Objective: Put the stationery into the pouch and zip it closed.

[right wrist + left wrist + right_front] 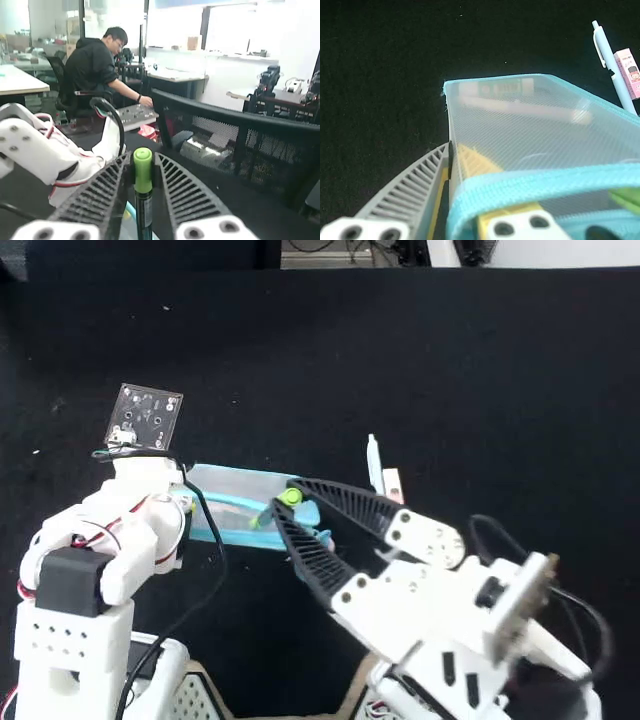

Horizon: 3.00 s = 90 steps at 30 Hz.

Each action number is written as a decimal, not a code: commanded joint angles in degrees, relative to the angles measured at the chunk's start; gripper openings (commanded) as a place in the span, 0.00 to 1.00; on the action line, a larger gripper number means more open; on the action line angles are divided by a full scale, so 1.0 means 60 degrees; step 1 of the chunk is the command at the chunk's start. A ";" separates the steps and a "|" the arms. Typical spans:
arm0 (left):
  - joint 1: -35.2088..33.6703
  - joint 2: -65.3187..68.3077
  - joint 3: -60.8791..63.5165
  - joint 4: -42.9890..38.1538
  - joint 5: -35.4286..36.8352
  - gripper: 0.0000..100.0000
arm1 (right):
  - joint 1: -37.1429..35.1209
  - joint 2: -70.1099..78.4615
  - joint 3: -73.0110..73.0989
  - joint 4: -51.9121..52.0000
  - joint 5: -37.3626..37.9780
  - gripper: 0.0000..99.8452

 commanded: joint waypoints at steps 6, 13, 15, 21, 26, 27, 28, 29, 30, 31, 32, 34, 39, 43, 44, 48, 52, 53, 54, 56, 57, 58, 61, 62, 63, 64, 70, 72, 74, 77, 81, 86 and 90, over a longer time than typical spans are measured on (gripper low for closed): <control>0.0051 0.0059 0.0066 -0.0117 -0.0059 0.03 | -0.0059 0.0271 0.1722 -0.1099 0.1333 0.01; 0.0051 0.0059 0.0066 -0.0117 -0.0059 0.03 | -0.0381 0.0637 0.1853 -0.1187 0.1436 0.15; 0.0051 0.0059 0.0066 -0.0117 -0.0059 0.03 | -0.0879 0.1062 0.1663 -0.0821 0.1495 0.14; 0.0037 0.0059 0.0066 -0.0117 -0.0059 0.03 | -0.1245 0.1941 0.0007 0.0073 0.1509 0.12; 0.0037 0.0059 0.0066 -0.0117 -0.0059 0.03 | -0.1231 0.2088 -0.1165 0.0923 0.1509 0.12; 0.0037 0.0059 0.0066 -0.0117 -0.0059 0.03 | -0.1128 0.2088 -0.1326 0.1055 0.1509 0.12; 0.0037 0.0059 0.0066 -0.0117 -0.0059 0.03 | -0.0908 0.2088 -0.1487 0.1172 0.1509 0.12; 0.0037 0.0059 0.0066 -0.0103 -0.0059 0.03 | -0.0615 0.2059 -0.1604 0.1275 0.1509 0.12; 0.0037 0.0059 0.0066 -0.0103 -0.0059 0.03 | -0.0234 0.2044 -0.1736 0.1392 0.1509 0.11; 0.0022 0.0059 0.0066 -0.0103 -0.0059 0.03 | 0.0264 0.2044 -0.1824 0.1612 0.1509 0.11; 0.0022 0.0059 0.0066 -0.0103 -0.0059 0.03 | 0.0850 0.2044 -0.1868 0.1919 0.1509 0.11; 0.0022 0.0059 0.0066 -0.0103 -0.0059 0.03 | 0.2388 0.2176 -0.1868 0.2505 0.1524 0.11; 0.0037 0.0059 0.0066 -0.0103 -0.0059 0.03 | 0.5802 0.2908 -0.0740 0.2564 0.1421 0.11; 0.0007 0.0059 0.0198 -0.0103 -0.0059 0.03 | 0.6667 0.4168 0.0388 0.2505 0.1421 0.11; 0.0022 0.0059 0.0212 -0.0117 -0.0059 0.03 | 0.6725 0.4579 0.0579 0.2491 0.1421 0.11; 0.0051 0.0059 0.0212 -0.0117 -0.0059 0.03 | 0.6769 0.6615 0.0608 0.2549 0.0821 0.11; 0.0051 0.0059 0.0212 -0.0117 -0.0059 0.03 | 0.6769 0.8857 0.0007 0.2505 0.0132 0.12; 0.0022 0.0059 0.0212 -0.0117 -0.0059 0.03 | 0.6769 0.9458 -0.0227 0.2505 0.0073 0.12; 0.0007 0.0059 0.0212 -0.0117 -0.0059 0.03 | 0.6784 1.0000 -0.0462 0.2505 0.0073 0.12; -0.0007 0.0059 0.0212 -0.0117 -0.0059 0.03 | 0.6784 1.1070 -0.1033 0.2564 0.0088 0.12; -0.0007 0.0059 0.0212 -0.0117 -0.0059 0.03 | 0.6799 1.1524 -0.1297 0.2564 0.0088 0.12; -0.0007 0.0059 0.0212 -0.0117 -0.0059 0.03 | 0.6901 1.1978 -0.1531 0.2564 0.0088 0.12; -0.0022 0.0059 0.0212 -0.0103 -0.0059 0.03 | 0.7194 1.3048 -0.2220 0.2564 0.0117 0.12; -0.0022 0.0059 0.0212 -0.0103 -0.0059 0.03 | 0.7341 1.3326 -0.2425 0.2564 0.0117 0.12; -0.0022 0.0059 0.0212 -0.0103 -0.0059 0.03 | 0.7458 1.3560 -0.2586 0.2564 0.0132 0.12; -0.0022 0.0059 0.0212 -0.0103 -0.0059 0.03 | 0.7575 1.3780 -0.2733 0.2564 0.0147 0.12; -0.0022 0.0059 0.0212 -0.0103 -0.0059 0.03 | 0.7692 1.4879 -0.3289 0.2505 0.0161 0.12; -0.0022 0.0059 0.0212 -0.0103 -0.0059 0.03 | 0.7575 1.5216 -0.3597 0.2491 0.0117 0.12; -0.0022 0.0059 0.0212 -0.0103 -0.0059 0.03 | 0.7531 1.5568 -0.3978 0.2564 0.0088 0.12; -0.0022 0.0059 0.0212 -0.0103 -0.0059 0.03 | 0.7516 1.6154 -0.4520 0.2564 0.0088 0.12; -0.0022 0.0059 0.0212 -0.0103 -0.0059 0.03 | 0.7560 1.7136 -0.5165 0.2564 0.0132 0.12; -0.0022 0.0059 0.0212 -0.0103 -0.0059 0.03 | 0.7678 1.7927 -0.5590 0.2579 0.0161 0.11; -0.0022 0.0059 0.0212 -0.0103 -0.0059 0.03 | 0.7985 1.7956 -0.5634 0.2593 0.0161 0.04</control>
